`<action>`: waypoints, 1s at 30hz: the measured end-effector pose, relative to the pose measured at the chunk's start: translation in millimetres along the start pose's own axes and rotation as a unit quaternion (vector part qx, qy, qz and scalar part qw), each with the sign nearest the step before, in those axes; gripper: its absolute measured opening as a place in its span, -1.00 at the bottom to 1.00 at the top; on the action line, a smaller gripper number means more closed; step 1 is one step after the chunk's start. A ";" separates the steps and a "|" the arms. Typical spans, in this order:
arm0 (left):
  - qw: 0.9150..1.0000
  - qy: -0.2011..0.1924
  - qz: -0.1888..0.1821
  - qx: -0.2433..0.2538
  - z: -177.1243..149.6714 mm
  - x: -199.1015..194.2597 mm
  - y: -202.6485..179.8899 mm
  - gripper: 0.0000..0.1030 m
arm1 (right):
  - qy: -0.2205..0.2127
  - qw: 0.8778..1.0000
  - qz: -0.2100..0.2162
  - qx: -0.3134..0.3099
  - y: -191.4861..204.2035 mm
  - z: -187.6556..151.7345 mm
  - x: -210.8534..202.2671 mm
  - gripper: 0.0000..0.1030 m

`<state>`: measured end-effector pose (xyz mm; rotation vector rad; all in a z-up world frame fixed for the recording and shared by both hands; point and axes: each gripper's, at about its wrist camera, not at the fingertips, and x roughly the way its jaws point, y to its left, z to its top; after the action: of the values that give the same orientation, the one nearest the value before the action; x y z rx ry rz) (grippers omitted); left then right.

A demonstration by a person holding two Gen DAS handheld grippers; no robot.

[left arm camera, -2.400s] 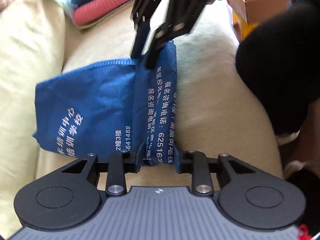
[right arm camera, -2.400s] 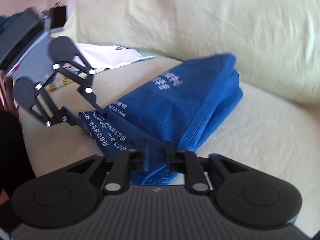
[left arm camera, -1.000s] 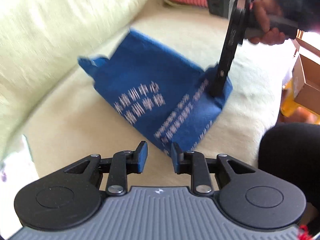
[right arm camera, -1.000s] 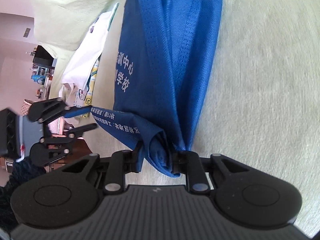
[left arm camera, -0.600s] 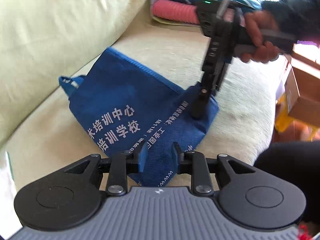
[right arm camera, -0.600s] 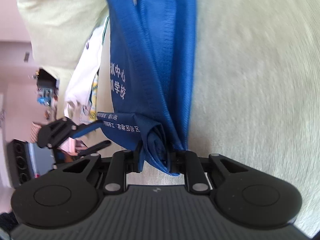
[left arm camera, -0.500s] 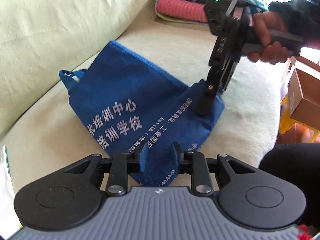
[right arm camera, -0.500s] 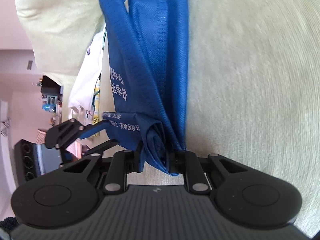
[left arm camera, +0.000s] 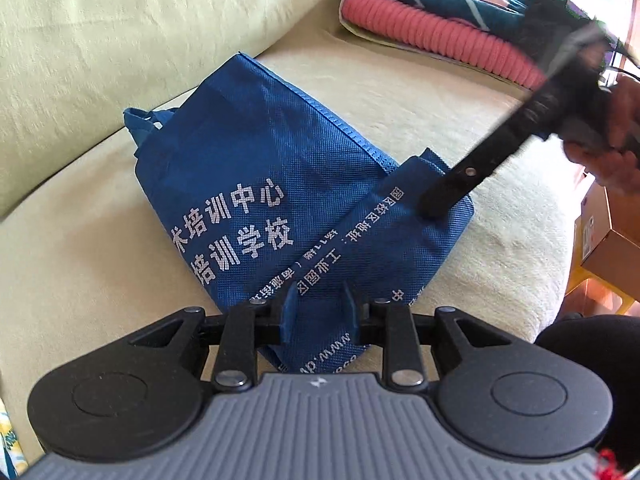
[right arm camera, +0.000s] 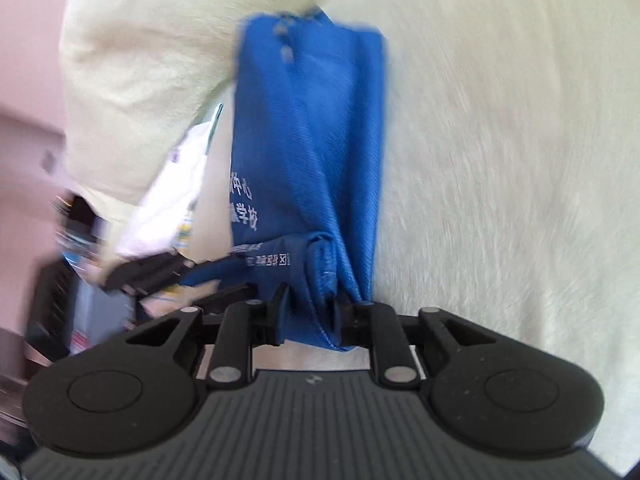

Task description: Fold shopping bag

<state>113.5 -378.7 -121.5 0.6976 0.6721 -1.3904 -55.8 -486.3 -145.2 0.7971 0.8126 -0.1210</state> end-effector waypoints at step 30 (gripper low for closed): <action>0.891 -0.022 0.174 0.418 -79.6 -40.4 -67.8 -0.18 | -0.055 0.936 -0.145 -0.315 46.1 -5.5 23.8 -0.76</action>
<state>42.0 -295.3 -143.6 1.3829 -0.1415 -1.3210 -24.7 -445.2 -136.7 0.0605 0.7946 -0.1534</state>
